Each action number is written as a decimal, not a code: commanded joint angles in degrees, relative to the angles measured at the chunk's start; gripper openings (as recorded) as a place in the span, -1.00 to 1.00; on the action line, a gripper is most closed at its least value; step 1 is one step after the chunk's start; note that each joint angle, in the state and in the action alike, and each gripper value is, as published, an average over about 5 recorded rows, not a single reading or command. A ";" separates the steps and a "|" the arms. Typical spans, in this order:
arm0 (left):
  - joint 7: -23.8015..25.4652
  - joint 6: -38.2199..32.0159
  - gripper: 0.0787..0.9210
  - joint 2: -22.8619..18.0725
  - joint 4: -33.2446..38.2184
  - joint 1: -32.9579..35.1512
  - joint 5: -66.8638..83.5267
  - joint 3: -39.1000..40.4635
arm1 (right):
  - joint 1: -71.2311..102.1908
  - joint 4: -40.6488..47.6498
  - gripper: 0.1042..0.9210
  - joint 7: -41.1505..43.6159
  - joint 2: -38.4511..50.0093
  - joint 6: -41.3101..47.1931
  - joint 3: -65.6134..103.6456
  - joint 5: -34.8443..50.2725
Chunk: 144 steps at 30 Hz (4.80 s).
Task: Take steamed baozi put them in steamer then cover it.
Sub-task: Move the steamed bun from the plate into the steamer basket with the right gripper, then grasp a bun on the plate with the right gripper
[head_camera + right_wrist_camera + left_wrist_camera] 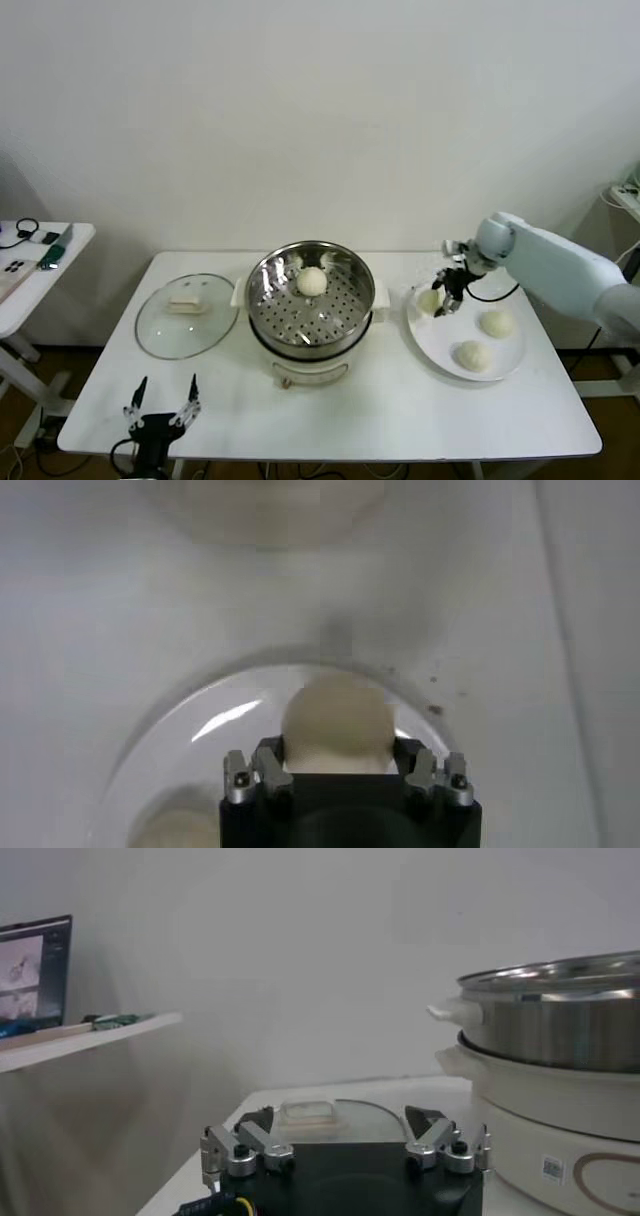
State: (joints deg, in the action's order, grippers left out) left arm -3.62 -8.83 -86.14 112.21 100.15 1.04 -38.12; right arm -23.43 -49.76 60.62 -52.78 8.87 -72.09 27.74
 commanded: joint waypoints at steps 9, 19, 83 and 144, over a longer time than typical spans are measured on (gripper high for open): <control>0.10 0.42 0.77 0.64 1.25 -0.08 -1.62 2.03 | -25.36 -17.38 0.45 -7.69 -4.67 6.97 -15.30 29.15; 0.11 0.30 0.77 0.92 2.22 0.50 -2.45 2.33 | -20.52 -18.48 0.45 -12.52 -16.60 9.08 -14.81 31.87; -0.13 0.59 0.77 1.57 1.63 -0.38 -2.20 1.97 | -19.21 -12.07 0.76 -3.45 -22.61 6.25 -19.08 24.17; -0.69 2.18 0.77 0.44 2.37 0.85 -2.93 0.39 | 13.36 -9.21 0.76 2.14 10.53 -3.59 2.27 -19.48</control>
State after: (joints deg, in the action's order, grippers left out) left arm -4.30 -6.58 -85.62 114.59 100.95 -1.85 -37.70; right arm -12.23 -61.33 62.64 -40.84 5.43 -71.71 9.44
